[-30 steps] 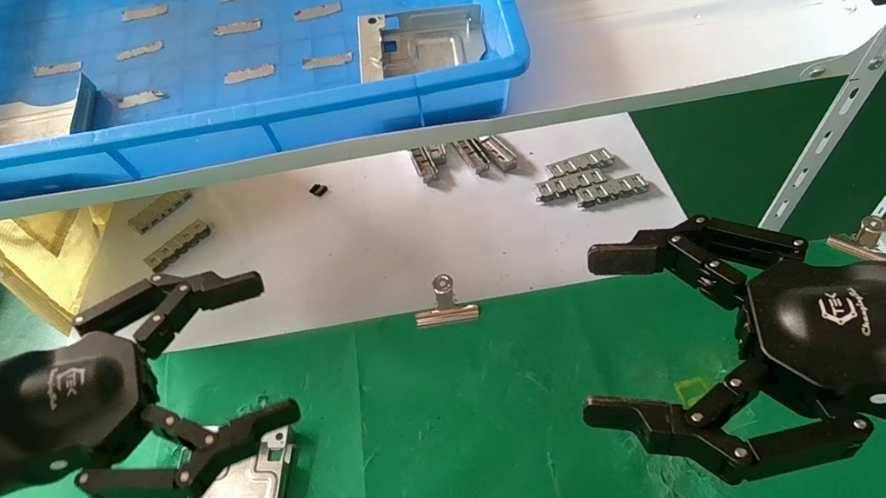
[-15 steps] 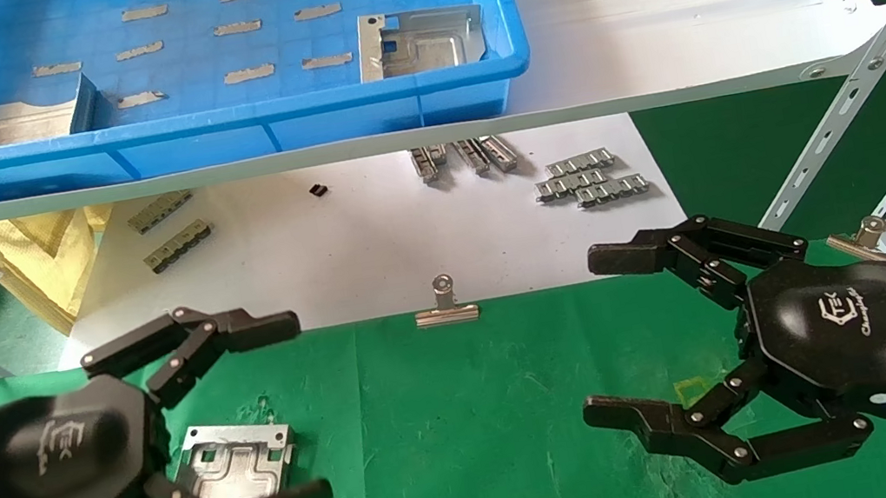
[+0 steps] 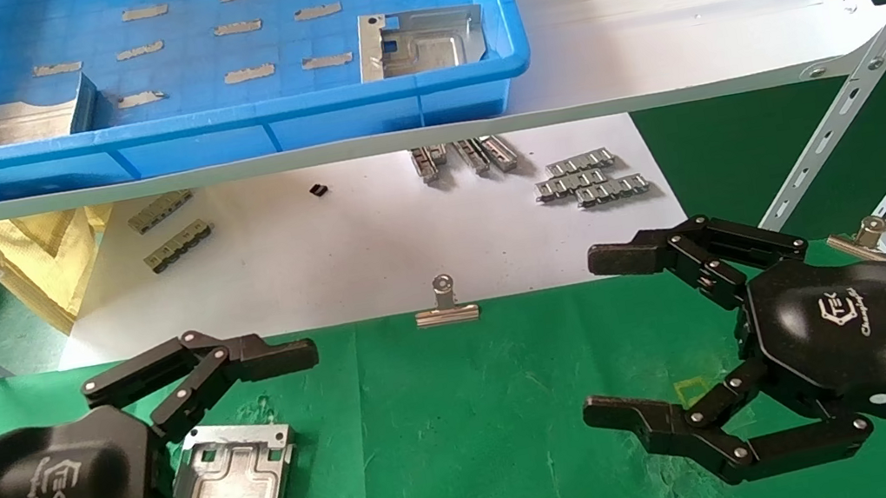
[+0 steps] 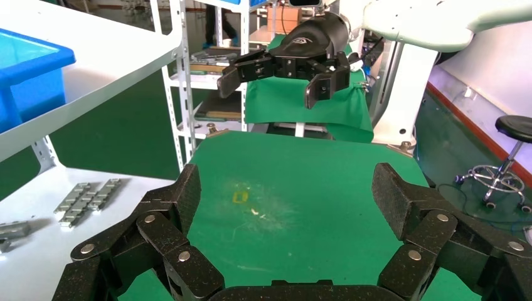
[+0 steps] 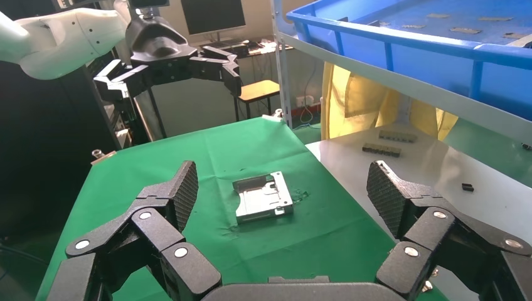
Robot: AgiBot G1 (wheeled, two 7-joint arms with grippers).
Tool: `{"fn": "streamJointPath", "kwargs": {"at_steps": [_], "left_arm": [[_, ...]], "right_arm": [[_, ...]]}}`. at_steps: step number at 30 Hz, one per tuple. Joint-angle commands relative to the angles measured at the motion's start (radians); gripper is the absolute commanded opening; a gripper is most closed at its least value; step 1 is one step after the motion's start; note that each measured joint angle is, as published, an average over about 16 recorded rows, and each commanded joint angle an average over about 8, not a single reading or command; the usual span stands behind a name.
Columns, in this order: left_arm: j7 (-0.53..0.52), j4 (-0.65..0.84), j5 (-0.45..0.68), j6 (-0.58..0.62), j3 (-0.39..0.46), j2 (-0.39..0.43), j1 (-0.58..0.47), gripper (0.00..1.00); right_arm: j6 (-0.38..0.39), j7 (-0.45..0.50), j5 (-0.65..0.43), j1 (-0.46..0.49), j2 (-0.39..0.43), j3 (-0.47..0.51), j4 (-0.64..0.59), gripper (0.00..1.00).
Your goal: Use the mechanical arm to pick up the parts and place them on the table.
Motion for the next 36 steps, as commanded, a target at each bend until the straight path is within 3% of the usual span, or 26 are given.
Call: {"fn": "streamJointPath", "kwargs": {"at_steps": [1,36], "left_arm": [[0.002,0.004,0.000,0.000,0.001,0.000,-0.001,1.00],[0.012,0.029,0.003,0.002,0.014,0.004,-0.014,1.00]], "right_arm": [[0.000,0.000,0.000,0.000,0.000,0.000,0.000,1.00],[0.000,0.000,0.000,0.000,0.000,0.000,0.000,1.00]]}}
